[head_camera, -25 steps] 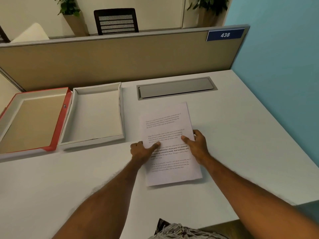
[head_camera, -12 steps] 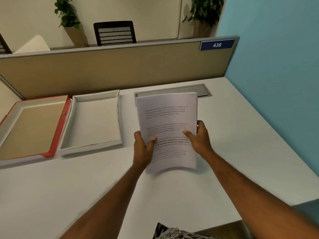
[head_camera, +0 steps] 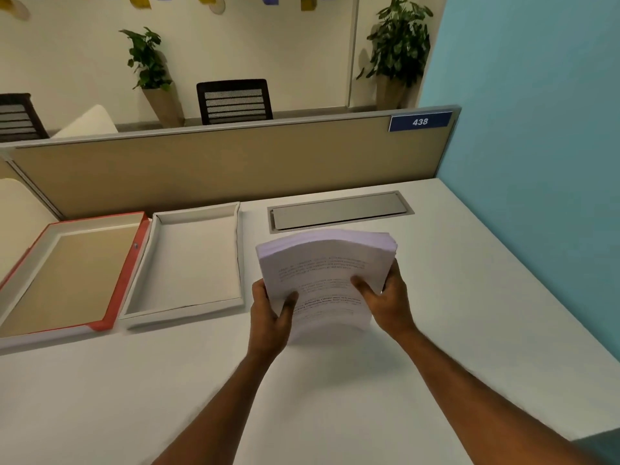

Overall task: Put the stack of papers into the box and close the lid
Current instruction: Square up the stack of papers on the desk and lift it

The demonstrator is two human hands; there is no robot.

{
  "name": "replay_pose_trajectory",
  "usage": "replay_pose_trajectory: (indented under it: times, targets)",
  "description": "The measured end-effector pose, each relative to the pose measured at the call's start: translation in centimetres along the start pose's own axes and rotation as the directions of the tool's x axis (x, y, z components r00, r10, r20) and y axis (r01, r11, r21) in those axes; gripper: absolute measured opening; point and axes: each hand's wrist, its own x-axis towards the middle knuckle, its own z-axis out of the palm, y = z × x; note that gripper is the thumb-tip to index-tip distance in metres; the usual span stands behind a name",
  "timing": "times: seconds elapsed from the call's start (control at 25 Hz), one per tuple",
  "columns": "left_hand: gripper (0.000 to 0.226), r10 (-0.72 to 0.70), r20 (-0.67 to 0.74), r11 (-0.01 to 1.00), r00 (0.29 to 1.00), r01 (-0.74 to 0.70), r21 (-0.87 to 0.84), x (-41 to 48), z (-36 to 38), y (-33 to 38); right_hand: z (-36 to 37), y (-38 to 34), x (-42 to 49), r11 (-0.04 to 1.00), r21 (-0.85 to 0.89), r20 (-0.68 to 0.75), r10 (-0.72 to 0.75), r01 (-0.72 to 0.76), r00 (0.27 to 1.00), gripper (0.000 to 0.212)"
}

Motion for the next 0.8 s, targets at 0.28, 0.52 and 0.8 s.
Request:
replay_pose_trajectory:
  times: [0.28, 0.52, 0.8]
  targets:
    - [0.044, 0.020, -0.329, 0.995, 0.944, -0.051, -0.087, 4.6, 0.9, 8.2, 1.0, -6.5, 2.2, 0.996, 0.049, -0.250, -0.055, 0.069, 0.967, 0.053]
    - [0.018, -0.097, -0.474, 0.995, 0.875, 0.078, -0.061, 5.3, 2.1, 8.6, 2.0, -6.6, 3.2, 0.999, -0.012, -0.361, 0.045, -0.053, 0.932, 0.027]
    - [0.027, 0.058, -0.232, 0.992, 0.971, -0.083, -0.100, 3.4, 0.4, 6.2, 0.3, -3.9, 2.4, 0.988, 0.152, -0.124, 0.023, -0.004, 0.992, 0.043]
